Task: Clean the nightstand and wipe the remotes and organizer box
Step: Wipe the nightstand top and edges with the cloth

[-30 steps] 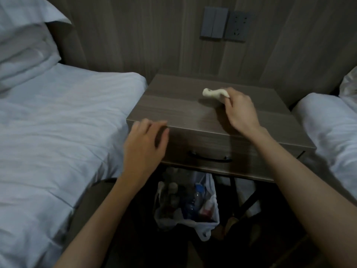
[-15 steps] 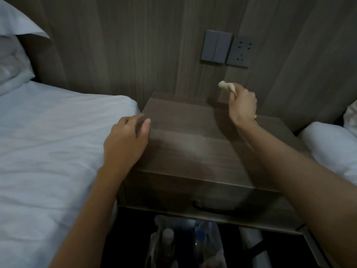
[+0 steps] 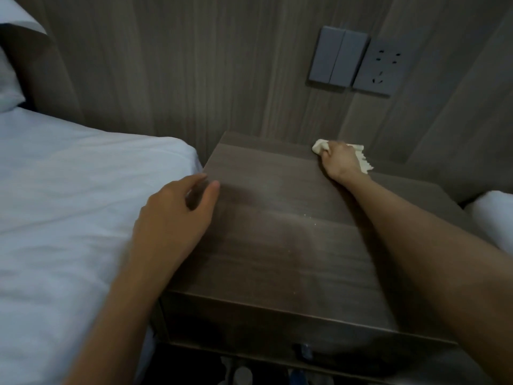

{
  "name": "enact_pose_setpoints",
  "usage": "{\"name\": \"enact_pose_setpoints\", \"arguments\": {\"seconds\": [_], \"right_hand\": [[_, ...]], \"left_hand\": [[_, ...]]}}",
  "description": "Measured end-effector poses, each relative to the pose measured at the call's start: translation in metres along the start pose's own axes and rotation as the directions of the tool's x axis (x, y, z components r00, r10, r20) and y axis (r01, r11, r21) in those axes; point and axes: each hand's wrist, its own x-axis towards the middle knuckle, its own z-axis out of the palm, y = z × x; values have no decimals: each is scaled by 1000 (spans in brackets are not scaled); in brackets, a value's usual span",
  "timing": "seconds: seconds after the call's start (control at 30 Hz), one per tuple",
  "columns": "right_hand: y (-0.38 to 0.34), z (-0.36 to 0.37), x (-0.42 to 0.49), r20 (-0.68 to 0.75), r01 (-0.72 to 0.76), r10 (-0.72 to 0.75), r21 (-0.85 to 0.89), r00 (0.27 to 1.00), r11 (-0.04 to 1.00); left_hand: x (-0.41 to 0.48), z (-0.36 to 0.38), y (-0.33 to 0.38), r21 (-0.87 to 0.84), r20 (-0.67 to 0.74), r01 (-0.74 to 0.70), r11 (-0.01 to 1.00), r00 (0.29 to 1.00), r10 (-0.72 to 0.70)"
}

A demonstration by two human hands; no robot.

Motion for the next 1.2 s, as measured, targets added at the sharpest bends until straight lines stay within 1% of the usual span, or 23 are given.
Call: {"name": "enact_pose_setpoints", "arguments": {"seconds": [0.1,0.17,0.27,0.33,0.37,0.43,0.47,0.57,0.73,0.9,0.97,1.1,1.2], "right_hand": [[-4,-3,11,97,-21,22,-14,995,1000],[1,-4,17,152,-11,9,12,988,1000],[0,-3,16,225,64,-100,163,969,984],[-6,-3,13,277,55,-125,248,953,967],[-10,-5,10,305,33,-106,235,946,971],[-14,-7,6,336,17,-66,148,939,989],[-15,-7,3,357,33,-79,133,931,991],[-22,-9,-18,416,92,-175,211,893,973],[-43,-30,-81,410,188,-284,257,867,948],[-48,-51,-155,446,293,-434,350,783,890],[-47,-61,-186,445,335,-486,377,753,864],[-43,-82,-242,428,329,-538,471,726,818],[-39,-93,-273,385,313,-577,561,721,766]], "left_hand": [[2,1,0,-36,8,21,999,1000,-21],[2,1,1,-33,26,11,999,1000,-10],[1,1,3,-18,32,-1,1000,999,1],[1,2,4,-15,28,5,1000,1000,-4],[0,2,4,-19,25,9,1000,1000,-9],[-1,1,3,-54,6,26,998,1000,-26],[-1,0,4,-75,-7,33,997,999,-34],[0,-1,5,-92,-29,40,995,999,-42],[-5,-3,6,-62,-30,-12,998,1000,10],[-12,-5,3,-23,10,-60,998,998,60],[-21,-9,4,-34,-16,-61,998,998,60],[-43,-20,8,-59,-79,-55,997,996,50],[-51,-28,11,-109,-86,2,994,996,-12]]}}
